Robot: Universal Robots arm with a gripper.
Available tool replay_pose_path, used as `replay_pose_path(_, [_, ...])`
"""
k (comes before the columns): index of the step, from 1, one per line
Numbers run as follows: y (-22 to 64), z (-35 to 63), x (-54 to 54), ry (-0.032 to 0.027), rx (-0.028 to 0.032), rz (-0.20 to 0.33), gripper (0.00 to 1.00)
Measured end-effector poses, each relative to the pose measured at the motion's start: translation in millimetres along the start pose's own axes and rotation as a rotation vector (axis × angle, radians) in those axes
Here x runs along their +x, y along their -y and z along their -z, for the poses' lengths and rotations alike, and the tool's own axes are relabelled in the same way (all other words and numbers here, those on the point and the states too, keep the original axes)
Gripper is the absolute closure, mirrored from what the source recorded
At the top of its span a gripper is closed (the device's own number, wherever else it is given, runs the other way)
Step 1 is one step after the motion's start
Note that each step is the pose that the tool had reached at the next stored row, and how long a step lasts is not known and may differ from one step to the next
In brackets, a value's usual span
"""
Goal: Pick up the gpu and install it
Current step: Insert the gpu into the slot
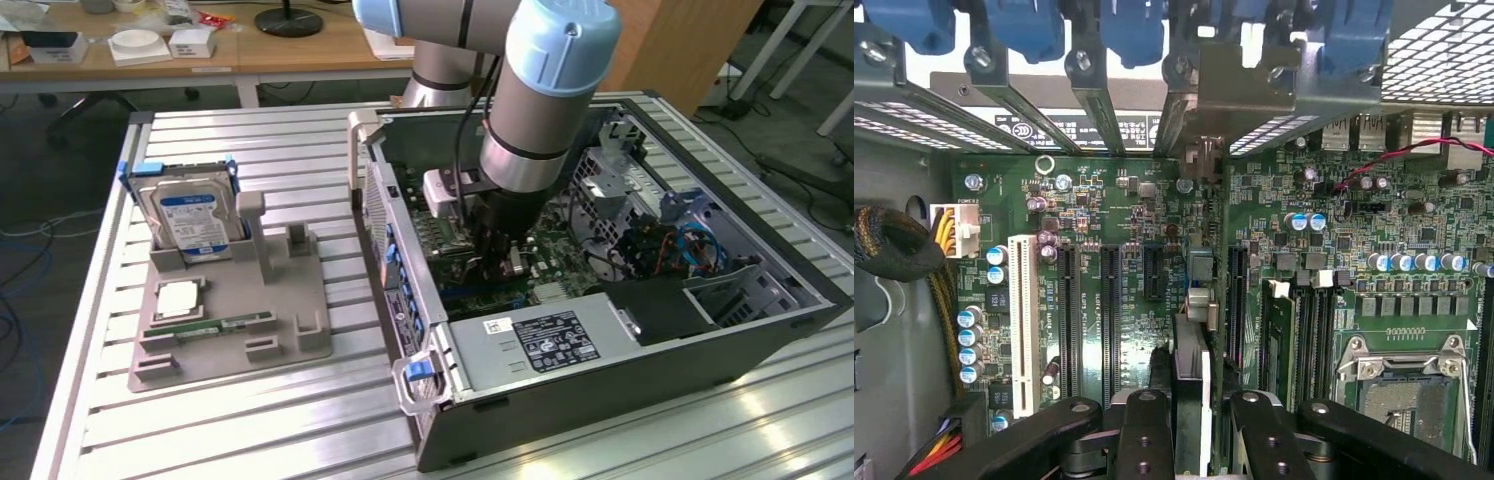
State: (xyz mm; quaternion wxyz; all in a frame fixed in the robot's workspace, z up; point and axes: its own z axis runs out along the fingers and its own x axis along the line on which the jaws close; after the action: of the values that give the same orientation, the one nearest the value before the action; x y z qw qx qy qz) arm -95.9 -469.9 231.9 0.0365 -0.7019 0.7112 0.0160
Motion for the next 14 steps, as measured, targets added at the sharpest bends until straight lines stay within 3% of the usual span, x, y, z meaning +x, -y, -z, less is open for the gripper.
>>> replay_pose_path(14, [-1.0, -3.8, 0.3, -0.0001, -0.0001, 0.001, 0.73])
